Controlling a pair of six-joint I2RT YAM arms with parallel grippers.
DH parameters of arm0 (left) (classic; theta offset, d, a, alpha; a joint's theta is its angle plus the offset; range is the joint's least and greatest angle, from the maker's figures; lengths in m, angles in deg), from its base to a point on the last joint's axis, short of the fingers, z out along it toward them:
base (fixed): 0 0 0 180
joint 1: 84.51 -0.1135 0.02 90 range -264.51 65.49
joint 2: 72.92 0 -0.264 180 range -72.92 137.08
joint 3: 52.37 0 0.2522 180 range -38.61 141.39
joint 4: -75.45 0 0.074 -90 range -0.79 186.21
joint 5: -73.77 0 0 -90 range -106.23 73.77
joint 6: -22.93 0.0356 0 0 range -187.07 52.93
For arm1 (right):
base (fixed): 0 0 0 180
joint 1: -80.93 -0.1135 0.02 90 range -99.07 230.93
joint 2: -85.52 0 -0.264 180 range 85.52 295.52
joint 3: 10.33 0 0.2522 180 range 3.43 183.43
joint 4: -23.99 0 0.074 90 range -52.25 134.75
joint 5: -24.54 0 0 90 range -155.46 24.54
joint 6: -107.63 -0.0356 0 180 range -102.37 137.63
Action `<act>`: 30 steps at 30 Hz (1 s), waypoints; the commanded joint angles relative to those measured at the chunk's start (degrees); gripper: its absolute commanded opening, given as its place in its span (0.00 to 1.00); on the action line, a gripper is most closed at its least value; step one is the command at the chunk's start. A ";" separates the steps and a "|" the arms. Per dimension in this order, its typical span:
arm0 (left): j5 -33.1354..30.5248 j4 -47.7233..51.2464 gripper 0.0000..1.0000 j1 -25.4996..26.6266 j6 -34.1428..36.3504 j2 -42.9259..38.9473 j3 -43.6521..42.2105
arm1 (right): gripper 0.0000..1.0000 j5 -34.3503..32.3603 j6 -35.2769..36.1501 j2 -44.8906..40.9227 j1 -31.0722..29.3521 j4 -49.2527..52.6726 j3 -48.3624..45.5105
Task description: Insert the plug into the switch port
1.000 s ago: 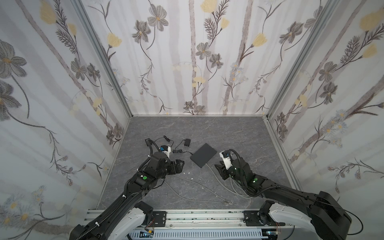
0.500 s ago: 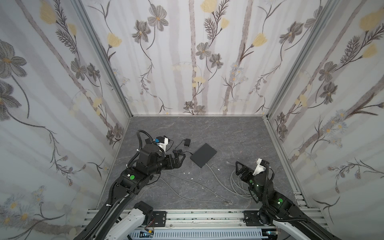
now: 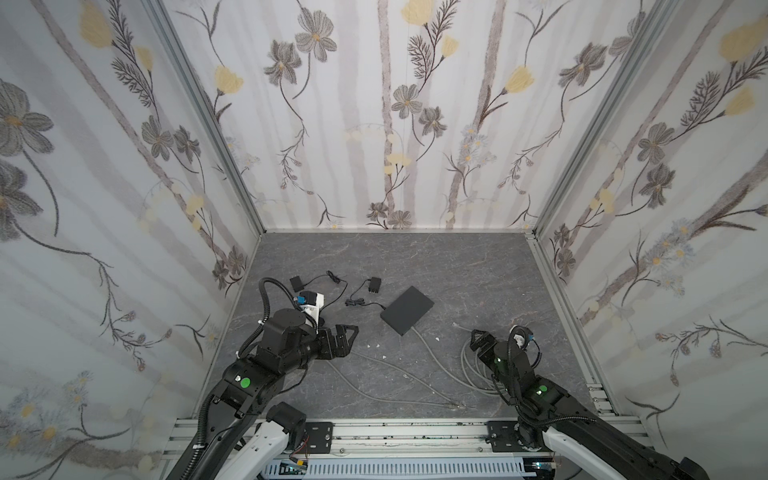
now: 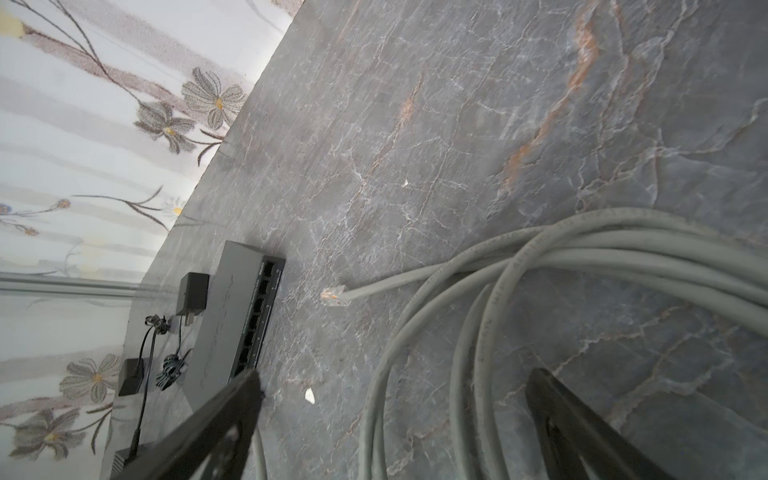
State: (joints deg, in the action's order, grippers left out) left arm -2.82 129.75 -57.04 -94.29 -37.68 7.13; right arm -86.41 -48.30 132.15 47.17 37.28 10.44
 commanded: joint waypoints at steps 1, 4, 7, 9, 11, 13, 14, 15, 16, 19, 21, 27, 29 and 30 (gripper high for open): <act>2.38 -1.34 1.00 -0.48 0.51 0.95 0.09 | 0.99 3.12 1.29 3.70 3.38 -9.69 0.17; 3.24 -2.11 1.00 -0.58 0.44 0.97 -0.29 | 0.99 7.88 4.60 10.45 9.06 -14.22 2.06; 3.38 -2.30 1.00 -0.68 0.50 0.71 -0.53 | 0.99 10.34 7.00 17.79 11.79 -17.85 5.20; 3.46 -2.13 1.00 -0.64 0.36 0.49 -0.53 | 0.99 10.29 9.08 22.21 12.50 -20.28 7.50; 3.31 -2.17 1.00 -0.66 0.25 0.06 -0.70 | 0.99 10.39 10.06 25.74 13.64 -22.25 9.79; 3.29 -2.51 1.00 -0.66 0.29 -0.32 -0.89 | 0.99 10.75 11.26 29.00 14.85 -24.21 12.65; 3.35 -2.73 1.00 -0.66 0.38 -0.44 -1.07 | 0.99 10.74 11.94 30.58 15.56 -24.08 14.73; 3.42 -2.83 1.00 -0.65 0.46 -0.36 -1.14 | 0.99 10.96 13.09 32.33 16.26 -23.97 17.03; 3.39 -2.85 1.00 -0.61 0.51 -0.20 -1.09 | 0.99 11.36 14.57 33.68 16.79 -24.13 18.97; 3.12 -2.50 1.00 -0.66 0.57 0.51 -0.91 | 0.99 12.63 19.56 38.19 18.56 -20.58 26.65; 2.49 -2.18 1.00 -0.66 0.60 0.79 -0.74 | 1.00 13.50 21.03 39.69 19.16 -17.03 29.90; 0.83 -2.71 1.00 -0.66 -0.56 -0.34 -1.58 | 1.00 16.68 22.03 36.39 19.36 -14.61 24.15; 0.61 -3.53 1.00 -0.61 -1.39 -0.52 -2.04 | 1.00 17.37 22.94 32.39 19.36 -15.56 19.80; 0.50 -4.69 1.00 -0.68 -2.19 -0.53 -2.82 | 0.99 17.52 23.50 29.63 19.34 -16.02 17.49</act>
State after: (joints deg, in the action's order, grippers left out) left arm -1.18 128.13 -57.61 -94.45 -38.20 5.25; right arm -70.32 -26.86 165.55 66.56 22.05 31.53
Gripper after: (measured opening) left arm 0.997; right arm 0.995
